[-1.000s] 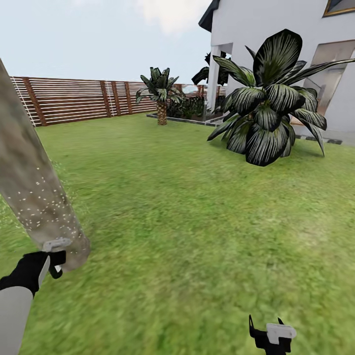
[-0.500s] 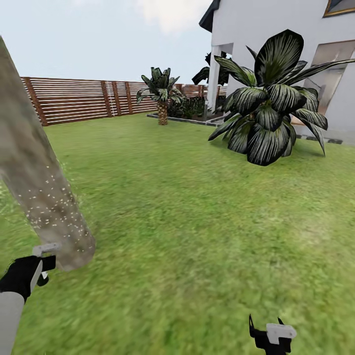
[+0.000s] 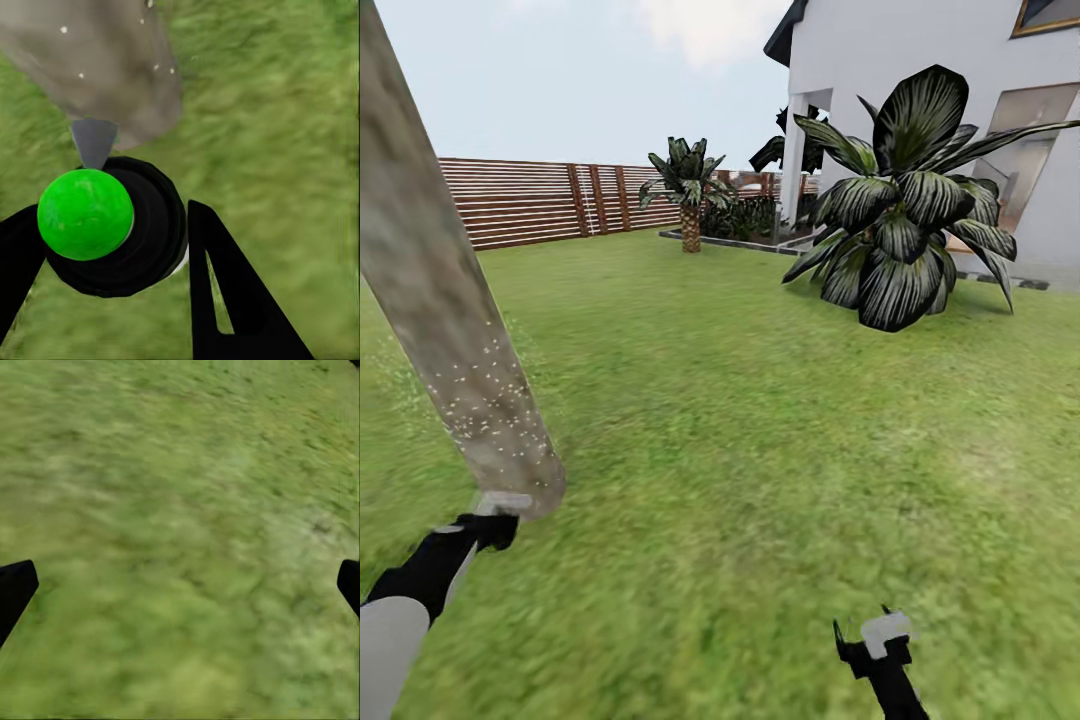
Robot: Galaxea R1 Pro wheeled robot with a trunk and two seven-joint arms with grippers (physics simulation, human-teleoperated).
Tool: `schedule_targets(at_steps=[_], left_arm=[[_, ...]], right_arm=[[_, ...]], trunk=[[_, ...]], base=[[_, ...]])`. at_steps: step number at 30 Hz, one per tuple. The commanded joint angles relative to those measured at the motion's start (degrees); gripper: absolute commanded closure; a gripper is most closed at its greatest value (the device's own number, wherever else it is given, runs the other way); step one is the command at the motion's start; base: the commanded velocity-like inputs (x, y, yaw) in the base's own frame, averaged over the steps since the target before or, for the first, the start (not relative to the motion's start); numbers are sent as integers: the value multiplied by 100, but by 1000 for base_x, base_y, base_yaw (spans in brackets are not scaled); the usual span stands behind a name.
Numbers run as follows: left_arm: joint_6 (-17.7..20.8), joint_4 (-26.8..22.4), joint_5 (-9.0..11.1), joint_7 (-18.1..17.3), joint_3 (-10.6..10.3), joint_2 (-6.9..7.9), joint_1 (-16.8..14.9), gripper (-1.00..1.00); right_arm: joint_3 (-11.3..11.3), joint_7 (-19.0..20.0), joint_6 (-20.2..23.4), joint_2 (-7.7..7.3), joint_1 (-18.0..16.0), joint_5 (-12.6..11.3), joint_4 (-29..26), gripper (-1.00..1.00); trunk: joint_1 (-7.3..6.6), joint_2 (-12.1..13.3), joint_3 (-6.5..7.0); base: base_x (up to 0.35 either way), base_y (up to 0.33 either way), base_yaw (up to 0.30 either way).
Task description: In the garden, pick up the pesticide atomizer on the floor and spray pesticide onto both trees until each tree trunk is fully covered.
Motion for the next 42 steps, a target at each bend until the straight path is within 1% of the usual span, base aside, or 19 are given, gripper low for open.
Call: schedule_targets(at_steps=[1, 2, 3, 6, 7, 8, 11, 12, 16, 19, 26, 30, 32, 33, 35, 36, 39, 40, 42], left_arm=[[-233, 119, -19, -172, -294, 2, 8, 100], [-319, 172, -21, -309, -467, 1, 11, 100], [-415, 222, -24, -678, -828, 3, 14, 100], [-474, 199, -31, -1712, -1616, 5, 11, 100], [-492, 185, -31, -2244, -2052, 1, 5, 100], [-500, 178, -32, -2537, -2312, -2, -1, 100], [-552, 168, -25, -2960, -2940, -17, -8, 100], [-583, 203, -57, -2924, -2968, -51, 26, 100], [-517, 212, -49, -3056, -2926, 30, -50, 100], [-513, 182, -143, -3153, -3021, 40, -110, 100], [-439, 163, -347, -3383, -3249, -183, -148, 100], [-418, 185, -466, -3513, -3382, -314, -143, 100], [-413, 185, -525, -3579, -3448, -380, -142, 100], [-412, 179, -2256, -4343, -4546, -774, -142, 100], [-407, 162, -2301, -4373, -4546, -826, -147, 100], [-405, 148, -2310, -4382, -4546, -839, -148, 100], [-252, 127, -2356, -4391, -4553, -954, -150, 100], [-173, 121, -2416, -4394, -4554, -991, -150, 100], [-86, 112, -2634, -4400, -4555, -1157, -150, 100]], right_arm=[[41, 360, 227, 88, -23, 305, -79, -100], [64, 623, 369, 120, -56, 468, -110, -100], [88, 1271, 578, 154, -196, 663, -163, -100], [96, 2595, 709, 174, -427, 779, -276, -100], [101, 3097, 724, 175, -459, 790, -401, -100], [102, 3450, 729, 176, -472, 793, -501, -100], [102, 4546, 739, 177, -510, 797, -827, -100], [136, 4500, 730, 210, -544, 796, -789, -100], [117, 4631, 663, 238, -518, 784, -921, -100], [153, 4718, 672, 269, -517, 838, -974, -100], [366, 4788, 682, 309, -531, 898, -1001, -100], [495, 4917, 716, 436, -542, 894, -1106, -100], [560, 4981, 780, 454, -543, 884, -1170, -100], [1368, 5924, 1072, 456, -543, 880, -1836, -100], [1365, 6150, 1212, 457, -543, 869, -2101, -100], [1363, 6210, 1236, 459, -543, 864, -2171, 100], [1361, 6270, 1260, 465, -543, 860, -2234, 100], [1365, 6277, 1265, 470, -543, 859, -2239, 100], [1369, 6282, 1269, 557, -543, 862, -2250, 100]], trunk=[[0, 0, 0], [0, 0, 0], [0, 0, 0], [0, 0, 0], [0, 0, 0], [0, 0, 0], [0, 0, 0], [0, 0, 0], [0, 0, 0], [0, 0, 0], [0, 0, 0], [0, 0, 0], [0, 0, 0], [0, 0, 0], [0, 0, 0], [0, 0, 0], [0, 0, 0], [0, 0, 0], [0, 0, 0]], base=[[-6, 0, 0], [-4, 0, 0], [-1, 0, 0], [0, 0, 0], [0, 0, 0], [0, 0, 0], [0, 0, 0], [0, 0, 0], [0, 0, 0], [0, 0, 0], [0, 0, 0], [0, 0, 0], [0, 0, 0], [0, 0, 0], [0, 0, 0], [0, 0, 0], [0, 0, 0], [0, 0, 0], [0, 0, 0]])
